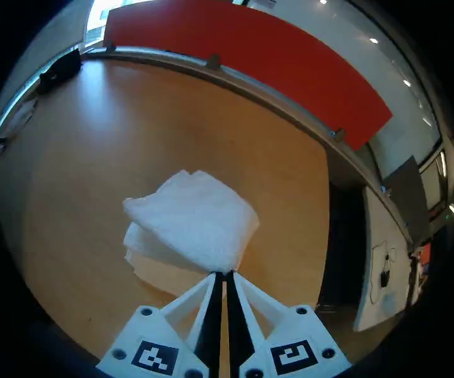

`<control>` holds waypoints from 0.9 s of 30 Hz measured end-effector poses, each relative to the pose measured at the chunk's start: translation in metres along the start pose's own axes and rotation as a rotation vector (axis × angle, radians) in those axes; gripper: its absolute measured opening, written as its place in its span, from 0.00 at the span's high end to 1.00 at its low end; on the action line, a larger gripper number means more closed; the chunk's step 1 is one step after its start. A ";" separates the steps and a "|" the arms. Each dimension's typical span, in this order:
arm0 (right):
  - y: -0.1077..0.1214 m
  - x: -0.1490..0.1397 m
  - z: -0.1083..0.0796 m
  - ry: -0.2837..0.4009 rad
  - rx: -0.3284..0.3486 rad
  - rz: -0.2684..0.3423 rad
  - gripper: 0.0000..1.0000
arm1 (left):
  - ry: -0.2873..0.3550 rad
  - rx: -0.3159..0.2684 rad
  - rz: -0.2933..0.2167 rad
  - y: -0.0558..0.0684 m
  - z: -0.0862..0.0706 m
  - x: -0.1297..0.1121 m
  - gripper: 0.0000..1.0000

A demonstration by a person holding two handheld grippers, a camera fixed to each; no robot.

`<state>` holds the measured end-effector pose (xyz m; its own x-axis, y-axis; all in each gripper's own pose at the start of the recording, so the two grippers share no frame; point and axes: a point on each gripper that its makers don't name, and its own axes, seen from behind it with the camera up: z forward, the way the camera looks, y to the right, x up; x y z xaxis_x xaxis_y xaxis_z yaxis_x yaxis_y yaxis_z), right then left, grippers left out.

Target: Fold towel

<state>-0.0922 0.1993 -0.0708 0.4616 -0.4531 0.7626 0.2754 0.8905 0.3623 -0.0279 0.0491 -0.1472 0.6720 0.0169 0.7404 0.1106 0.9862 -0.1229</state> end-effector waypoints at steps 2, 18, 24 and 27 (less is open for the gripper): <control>0.000 -0.007 0.003 -0.013 -0.002 0.009 0.96 | -0.001 0.002 0.000 -0.001 0.000 0.000 0.01; -0.010 -0.056 0.034 -0.115 0.005 0.081 0.96 | 0.001 0.012 0.015 -0.001 -0.004 0.001 0.01; -0.011 -0.065 0.042 -0.140 0.003 0.101 0.96 | -0.002 0.015 0.016 -0.002 -0.004 0.000 0.01; -0.011 -0.071 0.046 -0.155 0.000 0.110 0.96 | -0.002 0.016 0.015 -0.002 -0.003 0.000 0.01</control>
<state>-0.1663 0.2232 -0.1044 0.3536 -0.3411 0.8710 0.2300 0.9343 0.2725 -0.0254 0.0466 -0.1491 0.6720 0.0322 0.7399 0.0884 0.9884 -0.1232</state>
